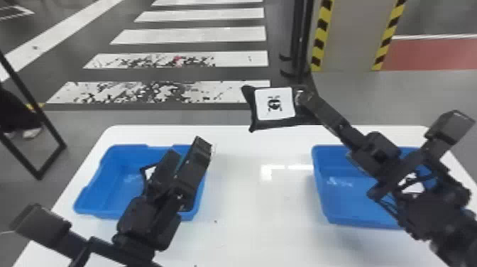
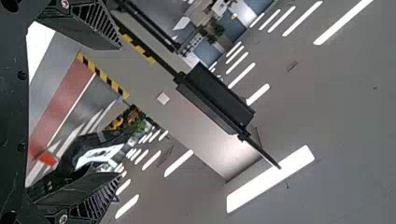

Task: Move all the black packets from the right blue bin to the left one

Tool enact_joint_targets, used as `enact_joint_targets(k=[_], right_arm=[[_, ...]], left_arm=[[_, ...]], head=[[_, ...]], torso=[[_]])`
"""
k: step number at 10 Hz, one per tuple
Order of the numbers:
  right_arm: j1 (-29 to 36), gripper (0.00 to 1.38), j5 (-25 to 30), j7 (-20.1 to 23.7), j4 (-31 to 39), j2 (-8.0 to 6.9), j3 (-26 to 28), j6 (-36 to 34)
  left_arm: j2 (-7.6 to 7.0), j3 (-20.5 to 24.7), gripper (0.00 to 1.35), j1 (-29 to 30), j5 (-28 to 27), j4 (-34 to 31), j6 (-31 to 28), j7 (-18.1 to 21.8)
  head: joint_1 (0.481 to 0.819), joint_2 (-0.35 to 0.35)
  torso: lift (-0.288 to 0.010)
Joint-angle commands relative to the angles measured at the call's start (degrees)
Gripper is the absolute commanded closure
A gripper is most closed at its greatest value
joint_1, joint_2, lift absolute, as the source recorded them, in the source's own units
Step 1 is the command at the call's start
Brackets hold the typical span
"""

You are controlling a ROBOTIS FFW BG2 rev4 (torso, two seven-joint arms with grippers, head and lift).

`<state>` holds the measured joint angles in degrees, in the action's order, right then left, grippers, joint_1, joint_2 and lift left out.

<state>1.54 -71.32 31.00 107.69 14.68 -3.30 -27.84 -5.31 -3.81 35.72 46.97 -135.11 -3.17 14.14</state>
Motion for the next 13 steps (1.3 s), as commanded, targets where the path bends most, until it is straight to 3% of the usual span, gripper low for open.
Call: enact_joint_targets(k=[1, 4, 7, 8, 9, 10, 11, 13], right_arm=[[-1.1, 1.22, -2.9, 0.2, -0.5, 0.44, -3.9, -0.1], [-3.4, 1.22, -7.1, 0.5, -2.0, 1.14, -12.4, -0.1], [-3.5, 1.22, -9.0, 0.6, -2.4, 1.49, -16.0, -0.8], [-3.6, 1.22, -9.2, 0.6, -2.4, 1.58, -16.5, -0.8], [-3.5, 1.22, -9.3, 0.6, -2.3, 1.58, -16.6, -0.8], [-3.2, 1.22, -9.3, 0.7, -2.3, 1.67, -16.6, -0.4], [-3.2, 1.22, -9.5, 0.7, -2.4, 1.67, -16.5, 0.1], [-3.2, 1.22, -9.5, 0.7, -2.9, 1.67, -16.6, 1.0]], left_arm=[[-0.49, -1.3, 0.06, -1.0, 2.2, 0.0, -0.8, 0.4], [-0.84, -2.0, 0.07, -1.6, 0.7, 0.0, -0.8, 0.6], [-0.66, -1.2, 0.17, -1.6, -0.1, 0.0, -1.2, 0.6], [-0.66, -1.1, 0.43, -1.6, -0.6, 0.0, -0.1, 0.5], [-0.66, -1.0, 0.89, -1.4, -1.7, 0.0, 1.5, 0.0], [-0.66, -1.0, 1.11, -0.4, -3.1, -0.5, 3.5, -1.5], [-0.58, -1.1, 1.22, 0.3, -3.6, -1.2, 4.2, -2.7], [-0.58, -0.6, 1.22, 0.4, -6.3, -1.6, 4.9, -2.7]], head=[[0.638, 0.078], [0.637, 0.125], [0.652, 0.182], [0.659, 0.197], [0.661, 0.215], [0.659, 0.227], [0.657, 0.234], [0.653, 0.25]], torso=[[-0.14], [-0.14], [-0.14], [-0.14], [-0.14], [-0.14], [-0.14], [-0.14]])
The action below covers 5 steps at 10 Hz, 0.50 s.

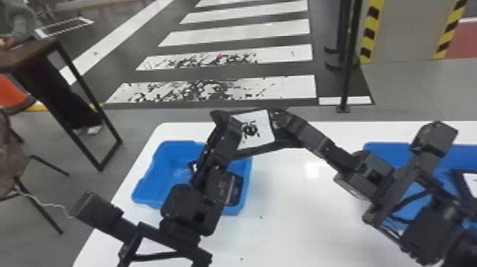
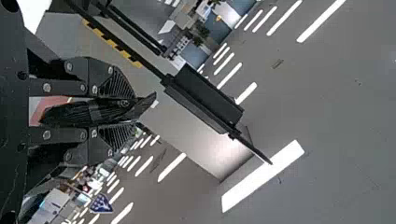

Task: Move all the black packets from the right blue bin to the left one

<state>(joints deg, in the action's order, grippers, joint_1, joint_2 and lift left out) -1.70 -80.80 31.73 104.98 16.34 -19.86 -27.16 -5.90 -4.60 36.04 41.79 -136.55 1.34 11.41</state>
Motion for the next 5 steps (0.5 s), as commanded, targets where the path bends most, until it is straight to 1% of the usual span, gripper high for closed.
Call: enact_joint_targets(k=[1, 3, 4, 5], right_arm=[[-0.4, 1.22, 0.1, -0.1, -1.0, -0.08, 0.0, 0.7], [-1.7, 1.19, 0.0, -0.1, -3.1, -0.26, -0.4, 1.3], [-1.8, 0.79, -0.3, 0.0, -3.8, -0.35, -0.6, 1.3], [-1.3, 0.22, 0.9, 0.0, -3.7, -0.26, -0.5, 1.6]], left_arm=[[0.1, 0.4, 1.22, 0.1, -1.8, -0.6, 0.3, -0.1], [0.1, 0.6, 1.22, 0.8, -2.7, -2.0, 0.1, -1.0], [0.1, 0.8, 1.22, 0.8, -3.3, -2.2, -0.1, -1.4], [0.54, 2.9, 1.22, 0.4, -6.8, -2.0, -0.9, -2.7]], head=[[0.65, 0.25], [0.646, 0.249], [0.644, 0.248], [0.642, 0.249]], torso=[[-0.14], [-0.14], [-0.14], [-0.14]])
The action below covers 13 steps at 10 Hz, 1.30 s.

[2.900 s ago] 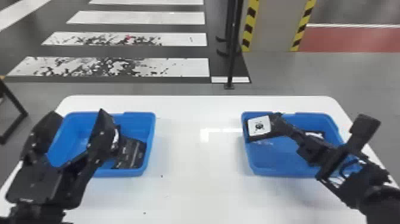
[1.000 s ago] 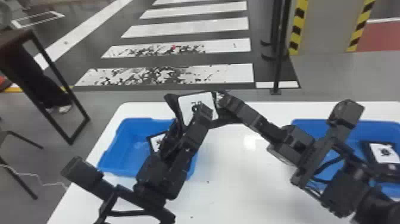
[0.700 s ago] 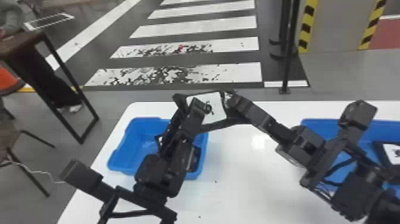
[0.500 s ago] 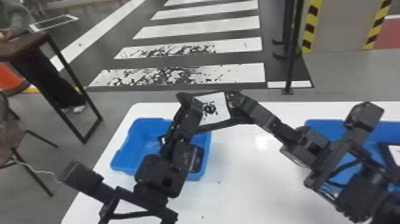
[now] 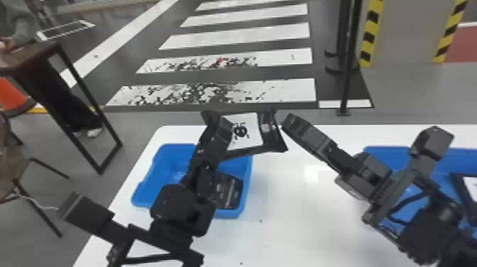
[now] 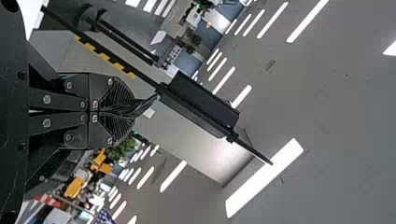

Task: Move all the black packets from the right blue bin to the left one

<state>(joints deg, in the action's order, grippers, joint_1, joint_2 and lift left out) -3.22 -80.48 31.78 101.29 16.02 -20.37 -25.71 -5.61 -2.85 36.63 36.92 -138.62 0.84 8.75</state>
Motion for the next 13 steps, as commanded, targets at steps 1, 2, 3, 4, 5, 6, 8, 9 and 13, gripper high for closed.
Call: enact_joint_targets(k=[1, 2, 3, 4, 5, 6, 8, 9, 13], right_arm=[[1.5, 0.0, 2.0, 0.0, 0.3, -0.03, 1.4, 0.3], [3.1, 0.07, 5.8, 0.0, 1.3, -0.12, 3.8, 0.1], [4.5, 0.07, 8.8, 0.0, 2.4, -0.2, 6.2, -0.2], [6.2, 0.07, 12.8, 0.0, 3.8, -0.29, 8.9, -1.0], [7.3, 0.07, 14.7, 0.0, 4.8, -0.12, 10.8, -1.8], [8.4, 0.07, 19.0, 0.0, 6.4, -0.12, 13.9, -3.4], [11.7, 0.08, 31.5, -0.5, 10.7, -0.56, 22.2, -8.3], [14.5, 0.08, 37.5, -2.6, 16.2, -1.17, 26.9, -13.1], [15.9, 0.09, 61.5, -16.5, 29.8, -2.31, 36.4, -32.9]], left_arm=[[0.77, 3.8, 1.22, -2.5, -10.6, 3.8, -0.8, -2.2], [0.95, 5.6, 1.22, -7.0, -17.3, 11.8, 0.0, -3.2], [0.86, 7.1, 1.22, -12.0, -23.2, 20.0, 1.4, -4.3], [0.68, 8.4, 1.18, -15.7, -27.9, 24.9, 1.3, -4.6], [0.77, 9.7, 0.72, -17.4, -32.5, 27.2, 2.8, -5.6], [0.77, 10.5, 0.13, -17.5, -33.7, 28.9, 6.9, -5.6], [1.12, 10.0, 0.14, -14.6, -28.9, 28.0, 16.6, -5.4], [1.74, 10.5, 0.22, -10.9, -28.0, 22.0, 16.7, -5.4], [3.67, 11.0, 0.23, 3.3, -22.5, 6.6, 17.6, -5.4]], head=[[0.643, 0.255], [0.651, 0.273], [0.666, 0.285], [0.673, 0.289], [0.685, 0.291], [0.691, 0.293], [0.695, 0.279], [0.695, 0.264], [0.695, 0.057]], torso=[[-0.14], [-0.14], [-0.14], [-0.14], [-0.14], [-0.14], [-0.14], [-0.14], [-0.14]])
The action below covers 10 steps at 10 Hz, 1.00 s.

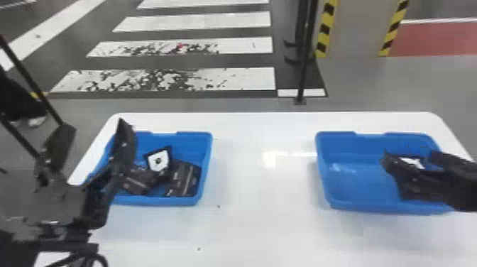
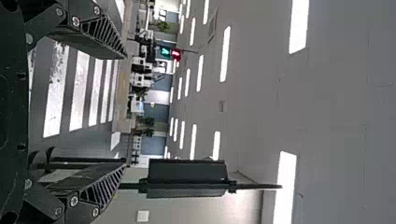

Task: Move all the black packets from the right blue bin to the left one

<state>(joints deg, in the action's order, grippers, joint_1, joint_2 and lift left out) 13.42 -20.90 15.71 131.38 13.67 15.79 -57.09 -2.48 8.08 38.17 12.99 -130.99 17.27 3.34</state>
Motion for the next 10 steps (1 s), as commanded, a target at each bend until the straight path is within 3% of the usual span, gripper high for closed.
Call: enact_joint_targets(k=[1, 5, 10], right_arm=[[-3.3, 0.09, 5.5, -2.5, -2.4, 0.04, 0.1, -3.0], [-17.1, 0.09, 11.2, -4.2, -23.9, 1.53, -4.0, -4.2], [-23.3, 0.09, 11.2, -6.0, -36.1, 1.71, -7.3, -7.7]], left_arm=[[0.99, 0.0, 0.23, 2.6, 2.5, -1.5, 1.4, 0.0], [0.55, -1.6, 0.23, 2.5, 3.2, -1.7, 2.7, 0.0], [0.2, -2.2, 0.23, 2.3, 2.8, -1.7, 3.1, 0.0]], head=[[0.695, 0.034], [0.695, -0.076], [0.695, -0.104]], torso=[[-0.14], [-0.14], [-0.14]])
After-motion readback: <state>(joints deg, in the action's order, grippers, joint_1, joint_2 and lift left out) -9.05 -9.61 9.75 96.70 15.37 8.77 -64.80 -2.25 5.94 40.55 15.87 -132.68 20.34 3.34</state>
